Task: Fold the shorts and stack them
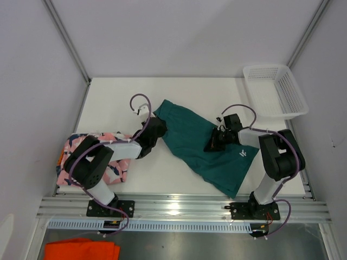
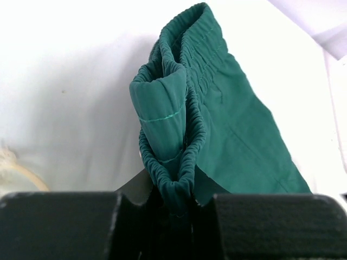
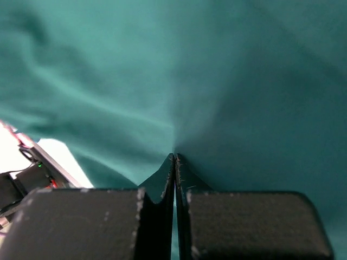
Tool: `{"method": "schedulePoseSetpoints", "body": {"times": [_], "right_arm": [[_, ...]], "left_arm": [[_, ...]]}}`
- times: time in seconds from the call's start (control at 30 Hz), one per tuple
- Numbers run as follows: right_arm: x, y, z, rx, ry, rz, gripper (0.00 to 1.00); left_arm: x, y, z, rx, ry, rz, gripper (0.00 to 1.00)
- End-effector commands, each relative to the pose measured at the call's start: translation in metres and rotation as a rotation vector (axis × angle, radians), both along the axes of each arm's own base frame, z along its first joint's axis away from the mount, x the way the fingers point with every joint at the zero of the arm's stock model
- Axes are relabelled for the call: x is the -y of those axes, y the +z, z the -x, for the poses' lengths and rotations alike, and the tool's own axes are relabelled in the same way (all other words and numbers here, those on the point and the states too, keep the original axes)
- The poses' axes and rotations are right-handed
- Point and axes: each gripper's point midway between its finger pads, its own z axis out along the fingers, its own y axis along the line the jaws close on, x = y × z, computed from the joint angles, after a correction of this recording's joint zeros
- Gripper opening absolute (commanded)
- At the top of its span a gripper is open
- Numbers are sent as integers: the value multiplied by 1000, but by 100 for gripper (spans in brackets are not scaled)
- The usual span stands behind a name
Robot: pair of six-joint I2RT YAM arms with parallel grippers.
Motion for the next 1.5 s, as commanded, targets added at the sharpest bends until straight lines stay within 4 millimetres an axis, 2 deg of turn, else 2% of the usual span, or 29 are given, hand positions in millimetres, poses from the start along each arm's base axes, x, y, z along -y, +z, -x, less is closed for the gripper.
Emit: {"method": "schedulePoseSetpoints", "body": {"times": [0.0,0.03,0.1,0.13,0.17,0.2,0.23,0.3,0.33,0.43,0.5,0.57,0.67,0.73,0.77,0.87,0.93,0.97,1.0,1.03,1.13,1.2,1.23,1.27,1.4,1.43,1.47], "right_arm": [[-18,-2,-23,32,11,8,0],[-20,-13,-25,10,10,21,0],[-32,-22,-38,0,15,23,0],[-36,-25,-43,-4,15,20,0],[-41,-26,-49,-8,10,13,0],[-51,-21,-62,14,15,1,0],[-55,-32,-65,-10,13,2,0],[-67,-33,-74,-17,11,-11,0],[-79,-34,-82,-13,26,-20,0],[-99,-22,-93,12,33,-46,0],[-103,-11,-99,32,22,-60,0],[-107,4,-106,58,22,-71,0],[-110,18,-108,77,39,-68,0],[-110,21,-106,81,43,-72,0],[-107,21,-104,77,38,-73,0],[-99,36,-104,102,21,-93,0],[-94,58,-104,139,13,-105,0],[-88,61,-104,145,10,-100,0],[-83,75,-103,170,6,-106,0],[-79,80,-100,176,3,-108,0],[-52,93,-93,204,-29,-95,0],[-27,84,-84,190,-64,-56,0],[-18,92,-81,212,-72,-47,0],[-7,89,-79,215,-89,-21,0],[35,65,-52,172,-122,89,0],[48,52,-42,141,-145,114,0],[58,51,-37,138,-168,142,0]], "left_arm": [[-5,45,-1,141,16,22,0],[-4,58,2,178,8,17,0],[-5,74,8,228,-9,-24,0],[-9,72,9,229,-3,-58,0],[-5,87,13,265,-12,-64,0],[-5,93,16,283,-12,-88,0],[-8,97,18,300,-15,-146,0],[-11,116,26,345,5,-181,0],[-12,117,29,357,-8,-228,0],[-16,135,36,416,-24,-275,0],[-12,147,39,461,-62,-300,0],[2,158,42,508,-142,-307,0],[20,165,44,549,-234,-344,0],[31,155,45,529,-289,-387,0],[33,161,42,529,-284,-389,0],[36,148,43,494,-297,-424,0],[38,140,44,485,-303,-461,0],[39,140,45,486,-306,-489,0],[43,139,48,490,-316,-502,0],[41,136,47,480,-291,-525,0],[41,137,50,481,-269,-610,0],[44,134,52,479,-268,-647,0],[45,135,53,480,-265,-659,0],[43,135,53,480,-252,-681,0],[47,134,57,485,-243,-705,0],[49,136,57,489,-245,-704,0],[48,136,57,488,-237,-713,0]]}}
